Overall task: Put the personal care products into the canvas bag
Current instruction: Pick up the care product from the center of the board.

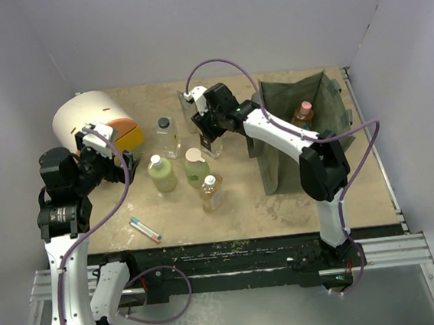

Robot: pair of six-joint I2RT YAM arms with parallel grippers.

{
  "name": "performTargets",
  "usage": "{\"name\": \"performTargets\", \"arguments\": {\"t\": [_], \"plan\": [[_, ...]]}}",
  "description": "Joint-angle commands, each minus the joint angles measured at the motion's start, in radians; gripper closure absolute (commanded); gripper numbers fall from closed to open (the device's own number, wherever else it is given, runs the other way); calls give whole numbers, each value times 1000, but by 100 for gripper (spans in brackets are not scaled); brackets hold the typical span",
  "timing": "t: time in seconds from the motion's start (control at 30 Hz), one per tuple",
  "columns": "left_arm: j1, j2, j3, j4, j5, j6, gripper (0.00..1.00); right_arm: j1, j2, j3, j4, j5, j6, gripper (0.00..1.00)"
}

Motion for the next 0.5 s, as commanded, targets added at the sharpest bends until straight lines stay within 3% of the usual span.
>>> {"name": "performTargets", "arguments": {"t": [0.0,0.13,0.47], "plan": [[8,-5,-1,39,14,-9,1,-8,-66,82,-1,-27,-15,69],[8,-6,-1,39,11,-8,1,-7,-84,124,-20,-58,-34,98],[8,-7,-8,34,23,-1,1,-7,-165,175,-21,-126,-71,100]]}}
